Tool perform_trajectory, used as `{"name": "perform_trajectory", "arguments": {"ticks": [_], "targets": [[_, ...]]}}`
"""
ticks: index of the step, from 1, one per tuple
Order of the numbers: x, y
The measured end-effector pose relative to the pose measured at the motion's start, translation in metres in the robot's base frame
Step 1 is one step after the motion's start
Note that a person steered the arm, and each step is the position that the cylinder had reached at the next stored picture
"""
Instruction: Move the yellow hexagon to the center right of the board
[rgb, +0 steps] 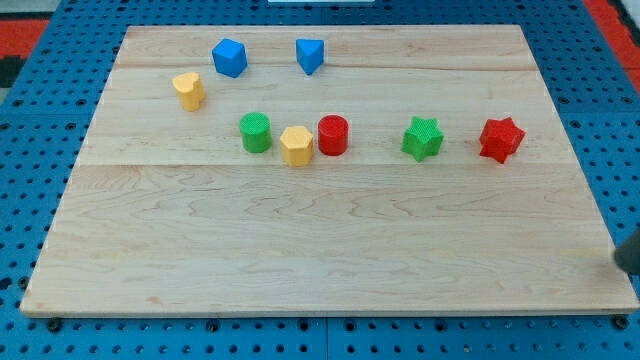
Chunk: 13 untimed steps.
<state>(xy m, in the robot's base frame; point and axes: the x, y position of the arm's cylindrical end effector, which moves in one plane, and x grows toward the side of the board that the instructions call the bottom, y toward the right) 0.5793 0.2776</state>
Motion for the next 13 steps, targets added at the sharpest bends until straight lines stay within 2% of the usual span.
{"name": "perform_trajectory", "arguments": {"ticks": [1, 2, 3, 4, 6, 7, 9, 11, 13], "targets": [[0.01, -0.08], [-0.002, -0.157], [-0.006, -0.259], [-0.035, -0.282], [-0.071, -0.438], [-0.134, -0.464], [-0.226, -0.452], [-0.261, -0.355], [-0.217, -0.32]]}}
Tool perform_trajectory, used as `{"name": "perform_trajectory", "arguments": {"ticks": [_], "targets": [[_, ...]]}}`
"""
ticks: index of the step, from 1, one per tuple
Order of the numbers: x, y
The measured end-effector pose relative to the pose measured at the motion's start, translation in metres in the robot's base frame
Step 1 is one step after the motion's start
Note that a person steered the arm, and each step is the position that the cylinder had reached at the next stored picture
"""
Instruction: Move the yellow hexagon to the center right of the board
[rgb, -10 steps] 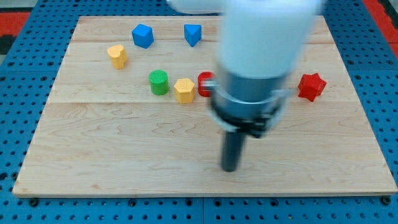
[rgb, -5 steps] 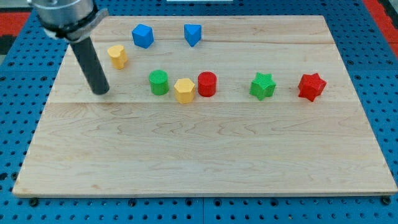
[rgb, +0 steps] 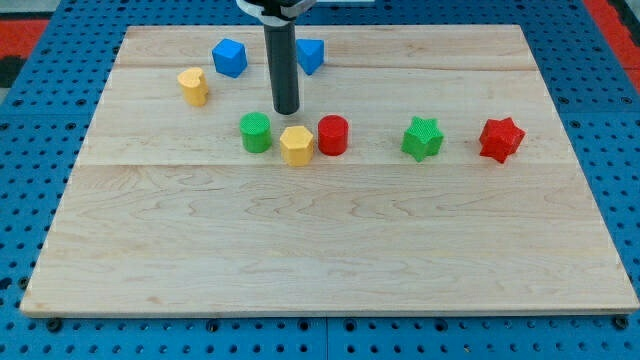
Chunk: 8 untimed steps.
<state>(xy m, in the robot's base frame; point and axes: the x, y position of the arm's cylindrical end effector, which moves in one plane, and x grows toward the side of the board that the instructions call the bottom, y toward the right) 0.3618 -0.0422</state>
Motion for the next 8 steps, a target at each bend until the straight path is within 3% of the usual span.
{"name": "perform_trajectory", "arguments": {"ticks": [1, 5, 6, 8], "targets": [[0.009, 0.04], [0.114, 0.022], [0.115, -0.058], [0.106, -0.068]]}}
